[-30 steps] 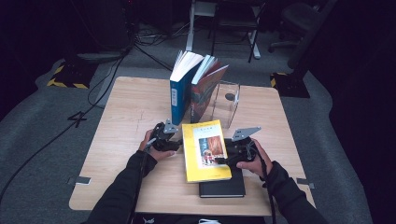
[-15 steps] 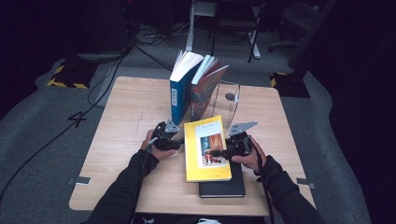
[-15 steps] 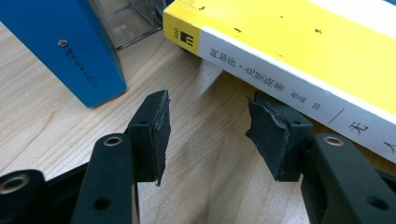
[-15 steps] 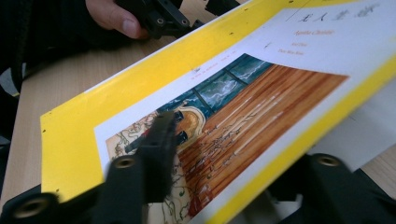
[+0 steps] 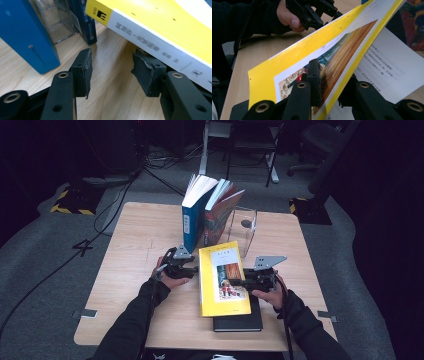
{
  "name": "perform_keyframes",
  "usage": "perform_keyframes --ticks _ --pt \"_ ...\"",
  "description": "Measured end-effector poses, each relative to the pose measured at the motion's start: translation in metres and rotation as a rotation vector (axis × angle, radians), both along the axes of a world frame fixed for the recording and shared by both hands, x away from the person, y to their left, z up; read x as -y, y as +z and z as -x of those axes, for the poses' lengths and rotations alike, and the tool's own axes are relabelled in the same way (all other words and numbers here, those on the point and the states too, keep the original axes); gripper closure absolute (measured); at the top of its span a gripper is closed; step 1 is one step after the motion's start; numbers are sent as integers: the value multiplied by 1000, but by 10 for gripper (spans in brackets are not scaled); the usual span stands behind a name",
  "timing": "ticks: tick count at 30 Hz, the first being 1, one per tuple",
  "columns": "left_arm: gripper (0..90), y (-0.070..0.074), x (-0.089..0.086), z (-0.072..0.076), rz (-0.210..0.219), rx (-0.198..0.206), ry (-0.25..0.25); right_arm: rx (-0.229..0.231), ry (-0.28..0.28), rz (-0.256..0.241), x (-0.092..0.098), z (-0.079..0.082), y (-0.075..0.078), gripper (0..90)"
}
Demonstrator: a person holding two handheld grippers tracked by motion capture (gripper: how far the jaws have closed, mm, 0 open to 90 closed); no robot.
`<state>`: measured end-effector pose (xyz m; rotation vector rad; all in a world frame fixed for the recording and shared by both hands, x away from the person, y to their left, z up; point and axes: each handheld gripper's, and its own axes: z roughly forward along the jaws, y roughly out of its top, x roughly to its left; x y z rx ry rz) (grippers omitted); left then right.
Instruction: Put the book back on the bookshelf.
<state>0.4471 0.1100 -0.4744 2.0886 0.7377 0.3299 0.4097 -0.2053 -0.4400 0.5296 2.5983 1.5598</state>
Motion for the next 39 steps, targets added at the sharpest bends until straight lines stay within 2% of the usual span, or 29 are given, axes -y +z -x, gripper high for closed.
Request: perform_keyframes --ticks 2,6,7,8,11,14,15,16,18,19,21,24,26,28,33,37,39 --pt "487 4 1 1 10 4 -2 23 -4 -5 2 4 2 761" --pt "478 14 1 0 64 -1 -16 78 1 -20 7 12 8 761" --pt "479 14 1 0 64 -1 -16 78 1 -20 7 12 8 761" --pt "489 18 1 0 90 4 -17 100 6 -27 9 17 11 761" --pt "527 28 1 -1 110 4 -23 133 21 -38 10 22 16 763" --pt "596 42 3 0 117 32 -48 163 27 -50 12 27 20 768" --pt "627 42 3 0 117 32 -48 163 27 -50 12 27 20 768" --pt "662 50 4 0 135 43 -78 181 24 -53 14 29 23 773" --pt "732 54 5 0 140 50 -90 197 25 -68 15 29 26 773" --pt "732 57 6 0 142 51 -95 197 25 -68 15 29 26 773" --pt "814 67 9 0 144 69 -131 217 29 -61 16 30 28 762" --pt "853 78 12 2 140 91 -178 242 69 -27 15 29 30 749" --pt "876 84 14 5 149 106 -198 243 70 -20 14 29 30 748" --pt "878 88 16 9 157 112 -208 241 63 -15 13 30 30 731" --pt "893 95 21 14 136 136 -218 255 50 1 10 32 31 775" --pt "896 100 22 15 145 146 -227 271 36 -4 11 33 32 801" --pt "896 104 23 17 164 154 -227 291 19 -3 11 35 33 813"
